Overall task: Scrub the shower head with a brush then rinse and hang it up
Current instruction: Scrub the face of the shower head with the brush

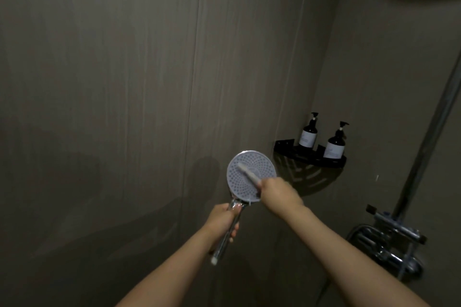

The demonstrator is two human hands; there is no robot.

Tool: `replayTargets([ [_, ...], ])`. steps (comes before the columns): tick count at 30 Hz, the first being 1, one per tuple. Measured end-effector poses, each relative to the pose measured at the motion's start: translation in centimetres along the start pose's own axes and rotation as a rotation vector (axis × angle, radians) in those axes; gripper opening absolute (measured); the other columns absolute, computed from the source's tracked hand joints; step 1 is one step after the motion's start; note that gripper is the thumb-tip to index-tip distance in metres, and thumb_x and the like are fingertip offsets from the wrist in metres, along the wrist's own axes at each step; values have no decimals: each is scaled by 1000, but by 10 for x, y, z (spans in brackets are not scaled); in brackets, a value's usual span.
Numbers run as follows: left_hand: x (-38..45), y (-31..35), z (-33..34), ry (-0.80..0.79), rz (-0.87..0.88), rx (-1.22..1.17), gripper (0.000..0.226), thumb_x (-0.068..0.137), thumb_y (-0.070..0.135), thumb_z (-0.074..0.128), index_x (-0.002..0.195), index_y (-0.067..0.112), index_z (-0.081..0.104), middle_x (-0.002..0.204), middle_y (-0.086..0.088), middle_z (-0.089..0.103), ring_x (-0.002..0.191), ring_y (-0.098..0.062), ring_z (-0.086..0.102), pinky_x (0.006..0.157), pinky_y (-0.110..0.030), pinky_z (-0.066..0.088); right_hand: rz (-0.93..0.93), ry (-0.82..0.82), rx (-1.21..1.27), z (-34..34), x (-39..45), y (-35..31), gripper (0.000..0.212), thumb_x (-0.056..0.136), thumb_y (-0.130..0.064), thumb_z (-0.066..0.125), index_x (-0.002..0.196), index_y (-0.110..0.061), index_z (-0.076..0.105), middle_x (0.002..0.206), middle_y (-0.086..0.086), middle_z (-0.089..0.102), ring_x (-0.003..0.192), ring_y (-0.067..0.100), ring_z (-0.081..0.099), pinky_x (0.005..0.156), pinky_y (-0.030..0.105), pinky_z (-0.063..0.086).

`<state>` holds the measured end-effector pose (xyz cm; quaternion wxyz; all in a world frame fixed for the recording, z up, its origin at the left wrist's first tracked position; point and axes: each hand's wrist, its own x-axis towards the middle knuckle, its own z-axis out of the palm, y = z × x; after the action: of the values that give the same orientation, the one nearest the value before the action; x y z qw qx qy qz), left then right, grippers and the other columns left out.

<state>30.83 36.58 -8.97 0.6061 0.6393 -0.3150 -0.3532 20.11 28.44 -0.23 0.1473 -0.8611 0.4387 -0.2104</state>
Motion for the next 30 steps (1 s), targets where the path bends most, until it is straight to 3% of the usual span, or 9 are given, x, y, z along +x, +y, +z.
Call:
replayTargets([
  [2,0,0,-1,6,1,-3,27,95,28,46,72,14,45,51,-6,49,31,-10,42,35,-16,34,-20,-14,-24,4,-5,-1,25,91,-21,42,104,-14,62,106,15,65,97,33,63,73,34,46],
  [5,1,4,-1,-6,8,-7,28,95,28,47,70,14,45,50,-6,49,30,-10,41,34,-16,34,4,89,-26,-3,3,5,28,94,-24,41,108,-13,63,106,17,66,98,34,63,73,35,47],
  [9,2,11,-3,7,11,-56,30,95,29,46,69,14,47,50,-5,46,28,-8,39,34,-14,33,-25,6,8,-1,-7,5,28,93,-26,40,106,-14,62,108,17,64,98,35,63,74,36,48],
  [12,3,12,-3,-7,22,-74,30,94,28,47,68,14,47,49,-4,46,28,-9,38,33,-14,32,-9,107,-2,-10,-1,14,30,95,-26,39,103,-10,63,104,20,66,95,36,64,73,36,48],
  [15,1,11,-5,-4,25,-84,29,95,27,47,69,13,46,51,-6,45,27,-8,38,33,-14,32,-19,11,22,-6,-7,14,28,94,-27,39,102,-14,62,105,18,66,95,35,63,73,37,47],
  [19,1,7,-7,-14,19,-102,29,95,27,47,70,13,47,52,-7,45,28,-9,38,33,-14,32,6,92,12,-14,-3,18,30,96,-25,38,102,-9,63,104,20,66,95,35,63,72,34,47],
  [22,-1,4,-7,-12,10,-110,29,95,27,46,70,12,47,51,-7,45,28,-9,37,33,-13,32,13,-4,40,-6,-9,14,29,94,-27,38,105,-13,61,107,17,65,98,35,63,76,36,48],
  [26,-1,2,-7,-22,0,-123,30,95,27,47,69,12,49,48,-5,46,29,-9,38,34,-14,32,10,76,-17,0,-11,18,31,96,-28,37,104,-10,61,102,18,66,94,37,63,69,34,44],
  [30,-1,0,-10,-5,-11,-130,30,95,28,46,69,11,49,49,-6,46,29,-10,38,34,-14,32,5,-17,7,6,-16,15,29,96,-29,38,103,-15,61,104,15,66,95,35,63,74,37,48],
])
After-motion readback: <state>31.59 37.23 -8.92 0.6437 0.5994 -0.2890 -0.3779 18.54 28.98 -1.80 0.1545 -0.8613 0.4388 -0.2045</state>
